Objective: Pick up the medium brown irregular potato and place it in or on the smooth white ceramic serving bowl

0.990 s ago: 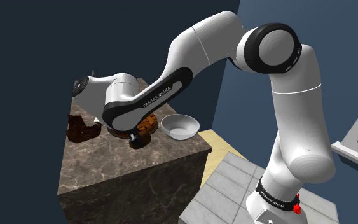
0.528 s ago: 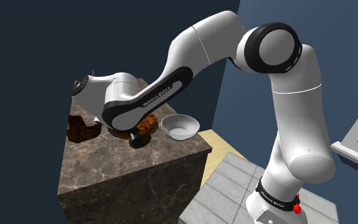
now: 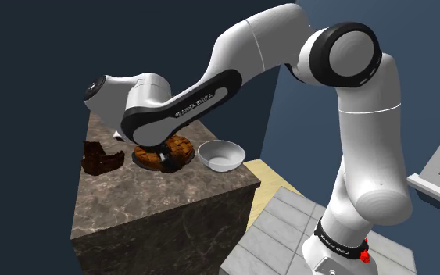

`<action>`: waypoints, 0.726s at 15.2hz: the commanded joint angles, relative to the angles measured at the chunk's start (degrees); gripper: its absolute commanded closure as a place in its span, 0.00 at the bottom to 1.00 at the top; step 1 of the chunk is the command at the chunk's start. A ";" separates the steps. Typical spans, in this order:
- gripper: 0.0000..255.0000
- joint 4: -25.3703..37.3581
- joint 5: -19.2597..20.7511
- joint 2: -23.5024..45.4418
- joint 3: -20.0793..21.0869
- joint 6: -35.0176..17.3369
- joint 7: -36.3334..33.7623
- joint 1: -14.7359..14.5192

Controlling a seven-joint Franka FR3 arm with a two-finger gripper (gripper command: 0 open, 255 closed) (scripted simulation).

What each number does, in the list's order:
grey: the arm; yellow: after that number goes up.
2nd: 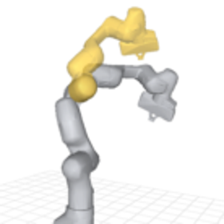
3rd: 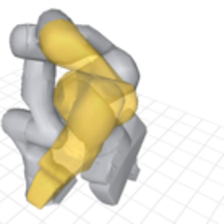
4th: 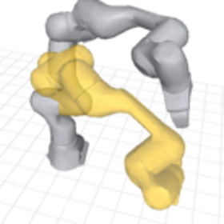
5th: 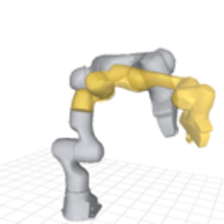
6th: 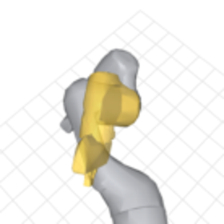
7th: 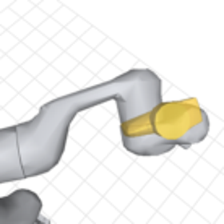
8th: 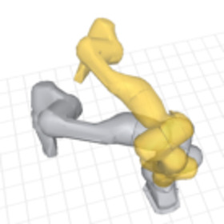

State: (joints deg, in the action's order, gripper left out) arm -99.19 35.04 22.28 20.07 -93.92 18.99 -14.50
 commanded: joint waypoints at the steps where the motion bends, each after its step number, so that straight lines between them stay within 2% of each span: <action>1: 1.00 0.56 -0.27 -0.72 0.08 1.04 0.72 0.05; 11: 1.00 4.50 -1.30 -3.32 0.45 6.53 3.94 -0.13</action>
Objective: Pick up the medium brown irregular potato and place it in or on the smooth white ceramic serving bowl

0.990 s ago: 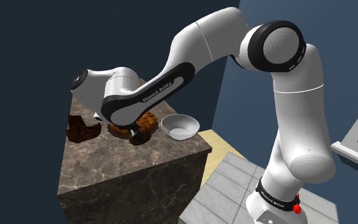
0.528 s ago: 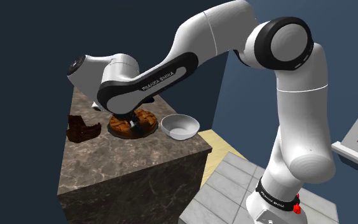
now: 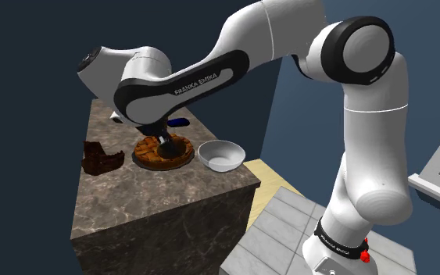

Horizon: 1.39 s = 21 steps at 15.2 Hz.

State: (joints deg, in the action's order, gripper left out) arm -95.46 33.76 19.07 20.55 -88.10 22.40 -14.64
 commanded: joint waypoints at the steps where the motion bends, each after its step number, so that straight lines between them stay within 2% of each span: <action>1: 1.00 1.24 -0.09 -0.31 0.00 1.29 0.85 -0.02; 8: 1.00 4.42 -0.36 -1.30 0.14 4.88 2.79 -0.29; 14: 1.00 -11.10 -2.06 -13.52 -1.79 -2.27 7.26 5.12; 21: 1.00 -25.16 -2.27 -25.75 -6.09 -9.17 14.04 9.53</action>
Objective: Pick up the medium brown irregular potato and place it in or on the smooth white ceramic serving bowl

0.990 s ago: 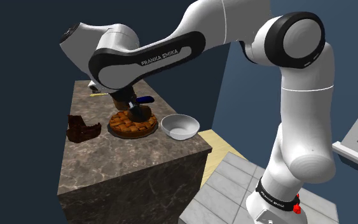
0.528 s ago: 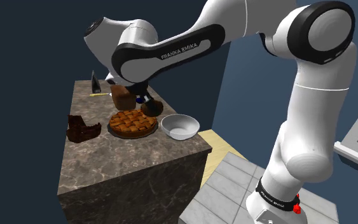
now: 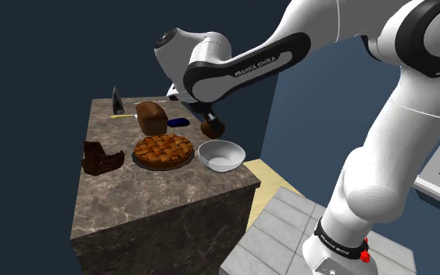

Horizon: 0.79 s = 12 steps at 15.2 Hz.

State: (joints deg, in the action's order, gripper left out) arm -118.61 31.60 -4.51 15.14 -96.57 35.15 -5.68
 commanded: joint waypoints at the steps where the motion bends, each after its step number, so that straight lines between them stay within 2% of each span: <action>1: 1.00 -3.73 0.04 -3.74 -1.44 -1.58 2.33 1.11; 2: 1.00 -6.40 0.38 -6.22 -2.70 -2.96 4.05 2.01; 12: 1.00 -10.99 1.91 -3.43 -2.82 -9.06 -0.13 2.16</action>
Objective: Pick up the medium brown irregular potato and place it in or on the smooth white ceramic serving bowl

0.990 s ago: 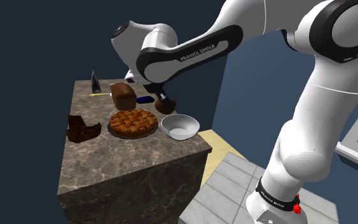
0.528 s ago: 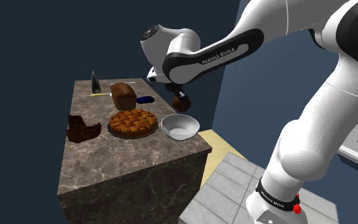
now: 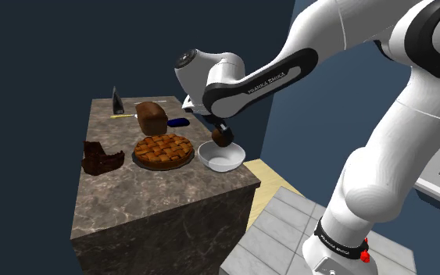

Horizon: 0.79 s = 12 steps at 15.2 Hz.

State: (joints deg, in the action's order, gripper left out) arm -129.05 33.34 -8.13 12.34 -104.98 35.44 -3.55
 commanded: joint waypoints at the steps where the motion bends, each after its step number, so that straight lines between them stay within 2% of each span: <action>1: 1.00 -0.94 0.36 0.53 -0.02 -1.25 -0.86 0.06; 6: 1.00 -2.59 1.37 2.28 -0.04 -3.96 -2.93 0.20; 12: 1.00 -2.59 1.37 2.28 -0.04 -3.96 -2.93 0.20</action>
State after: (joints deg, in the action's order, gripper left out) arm -131.64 34.71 -5.85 12.29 -108.94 32.52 -3.35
